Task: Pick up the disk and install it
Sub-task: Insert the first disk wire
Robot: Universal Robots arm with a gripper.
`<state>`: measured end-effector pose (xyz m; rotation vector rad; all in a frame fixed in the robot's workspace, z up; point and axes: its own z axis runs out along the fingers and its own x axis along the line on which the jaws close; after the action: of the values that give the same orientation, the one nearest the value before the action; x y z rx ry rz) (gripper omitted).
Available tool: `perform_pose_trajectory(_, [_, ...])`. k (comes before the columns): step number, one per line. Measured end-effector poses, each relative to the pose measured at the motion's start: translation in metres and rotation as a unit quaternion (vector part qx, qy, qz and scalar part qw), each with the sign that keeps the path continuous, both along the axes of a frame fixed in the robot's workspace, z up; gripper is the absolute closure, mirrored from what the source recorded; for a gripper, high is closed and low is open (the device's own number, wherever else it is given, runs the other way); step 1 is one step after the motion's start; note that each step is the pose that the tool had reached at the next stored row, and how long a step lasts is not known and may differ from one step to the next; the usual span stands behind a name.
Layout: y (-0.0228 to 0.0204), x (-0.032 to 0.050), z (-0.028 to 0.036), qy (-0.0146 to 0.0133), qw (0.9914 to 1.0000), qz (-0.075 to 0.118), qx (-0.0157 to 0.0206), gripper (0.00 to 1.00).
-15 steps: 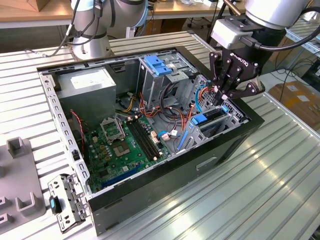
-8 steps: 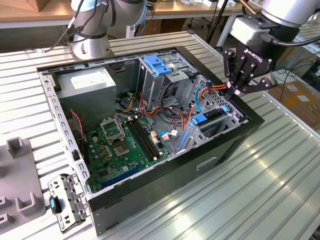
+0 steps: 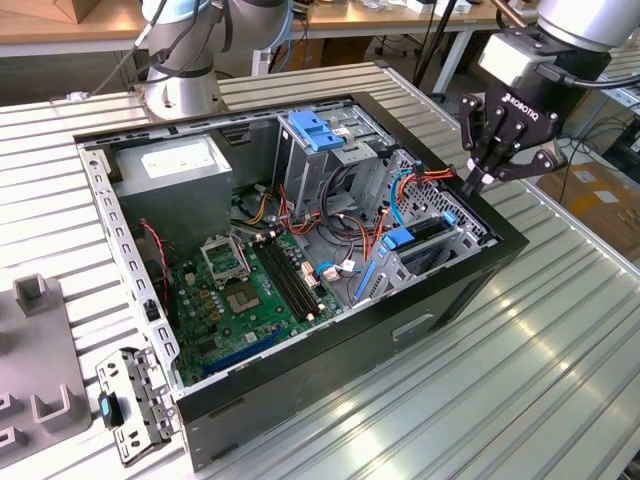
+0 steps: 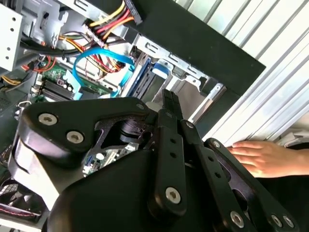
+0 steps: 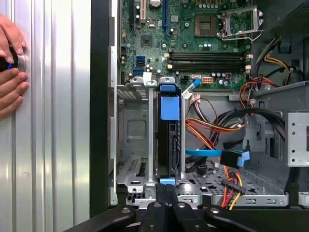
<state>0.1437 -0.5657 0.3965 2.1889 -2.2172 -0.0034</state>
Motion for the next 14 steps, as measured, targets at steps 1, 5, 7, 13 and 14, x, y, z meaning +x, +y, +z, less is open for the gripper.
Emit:
perform_pose_trajectory(1, [0.0013, 0.0, 0.0, 0.0, 1.0, 0.0, 0.0, 0.89])
perform_pose_trajectory(5, [0.0016, 0.0001, 0.0, 0.0, 1.0, 0.002, 0.0002, 0.89])
perform_pose_trajectory(7, [0.0016, 0.0002, 0.0, 0.0, 0.99945, 0.033, 0.0003, 0.89])
perform_pose_trajectory(13, [0.0017, 0.0022, 0.0, 0.0, 0.9958, 0.092, 0.0003, 0.89])
perform_pose_trajectory(14, [0.0018, 0.0027, 0.0001, 0.0, 0.99541, 0.096, 0.0002, 0.89])
